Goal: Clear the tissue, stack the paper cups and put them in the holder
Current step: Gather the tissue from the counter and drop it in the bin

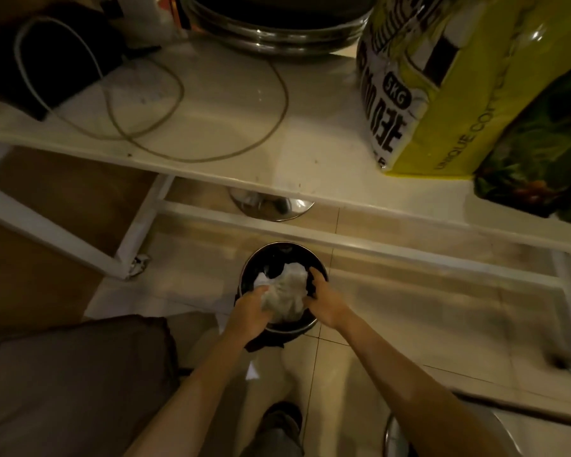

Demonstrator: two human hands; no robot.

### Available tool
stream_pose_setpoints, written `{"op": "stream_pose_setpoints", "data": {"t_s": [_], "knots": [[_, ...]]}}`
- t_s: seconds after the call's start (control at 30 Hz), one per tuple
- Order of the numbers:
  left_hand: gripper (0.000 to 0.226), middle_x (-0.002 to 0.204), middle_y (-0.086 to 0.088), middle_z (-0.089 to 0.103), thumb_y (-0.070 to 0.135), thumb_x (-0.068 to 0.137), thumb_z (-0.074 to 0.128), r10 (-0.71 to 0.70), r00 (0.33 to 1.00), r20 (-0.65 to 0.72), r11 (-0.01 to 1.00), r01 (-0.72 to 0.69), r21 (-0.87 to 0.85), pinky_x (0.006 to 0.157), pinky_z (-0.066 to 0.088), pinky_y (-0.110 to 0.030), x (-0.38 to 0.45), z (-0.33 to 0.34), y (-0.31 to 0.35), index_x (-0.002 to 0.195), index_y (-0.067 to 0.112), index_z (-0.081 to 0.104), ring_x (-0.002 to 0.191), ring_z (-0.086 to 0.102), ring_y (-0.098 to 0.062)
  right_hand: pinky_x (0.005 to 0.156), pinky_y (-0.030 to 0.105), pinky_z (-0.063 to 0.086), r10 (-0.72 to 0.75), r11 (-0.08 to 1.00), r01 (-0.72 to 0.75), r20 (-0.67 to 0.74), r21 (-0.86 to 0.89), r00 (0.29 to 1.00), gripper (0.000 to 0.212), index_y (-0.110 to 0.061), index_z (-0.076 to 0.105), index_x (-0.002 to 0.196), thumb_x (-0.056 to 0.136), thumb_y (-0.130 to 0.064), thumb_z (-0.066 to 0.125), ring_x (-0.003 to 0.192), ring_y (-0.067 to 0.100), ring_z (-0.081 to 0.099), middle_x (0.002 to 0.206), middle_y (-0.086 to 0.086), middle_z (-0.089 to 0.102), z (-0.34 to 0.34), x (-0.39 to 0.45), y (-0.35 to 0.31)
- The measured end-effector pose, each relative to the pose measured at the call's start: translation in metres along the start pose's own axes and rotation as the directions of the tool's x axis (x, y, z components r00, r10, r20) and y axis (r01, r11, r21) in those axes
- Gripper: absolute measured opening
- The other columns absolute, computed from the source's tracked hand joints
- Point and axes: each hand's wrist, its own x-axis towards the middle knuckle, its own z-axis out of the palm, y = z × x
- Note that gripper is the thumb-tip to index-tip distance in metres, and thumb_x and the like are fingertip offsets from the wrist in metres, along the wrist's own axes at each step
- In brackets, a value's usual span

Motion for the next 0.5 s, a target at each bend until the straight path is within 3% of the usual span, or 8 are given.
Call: {"op": "stream_pose_setpoints", "data": {"t_s": [0.13, 0.27, 0.4, 0.5], "knots": [[0.054, 0.133, -0.019, 0.048, 0.013, 0.085, 0.056, 0.013, 0.999, 0.031, 0.999, -0.012, -0.039, 0.100, 0.039, -0.036, -0.038, -0.027, 0.039, 0.134, 0.008, 0.034, 0.122, 0.046, -0.031, 0.097, 0.044, 0.044, -0.091, 0.996, 0.091, -0.058, -0.006, 0.994, 0.063, -0.010, 0.025, 0.139, 0.084, -0.007, 0.055, 0.118, 0.036, 0.050, 0.130, 0.021, 0.050, -0.025, -0.042, -0.037], [0.058, 0.129, -0.019, 0.051, 0.017, 0.080, 0.061, 0.024, 0.997, 0.072, 1.000, -0.025, 0.014, 0.098, 0.042, -0.040, -0.086, -0.064, 0.086, 0.132, 0.008, 0.037, 0.117, 0.048, -0.031, 0.086, 0.034, 0.047, -0.151, 0.986, 0.142, -0.098, -0.093, 0.984, 0.042, -0.004, 0.048, 0.123, 0.083, -0.011, 0.058, 0.105, 0.028, 0.057, 0.121, 0.016, 0.057, -0.061, -0.102, -0.081], [0.065, 0.128, -0.017, 0.053, 0.022, 0.077, 0.065, 0.090, 0.993, 0.073, 0.990, -0.097, 0.098, 0.097, 0.042, -0.034, -0.144, -0.107, 0.145, 0.134, 0.008, 0.035, 0.118, 0.051, -0.028, 0.085, 0.036, 0.048, -0.207, 0.978, 0.209, -0.141, -0.001, 0.968, 0.042, -0.009, 0.046, 0.124, 0.084, -0.010, 0.058, 0.100, 0.028, 0.058, 0.107, 0.016, 0.061, -0.102, -0.179, -0.132], [0.051, 0.119, -0.011, 0.061, 0.023, 0.077, 0.063, 0.181, 0.983, 0.044, 0.973, -0.185, 0.141, 0.084, 0.039, -0.024, -0.191, -0.138, 0.197, 0.125, 0.011, 0.048, 0.111, 0.055, -0.024, 0.081, 0.035, 0.048, -0.305, 0.952, 0.303, -0.222, -0.046, 0.926, 0.037, -0.008, 0.049, 0.119, 0.084, -0.011, 0.058, 0.092, 0.024, 0.061, 0.097, 0.011, 0.066, -0.135, -0.237, -0.168]]}}
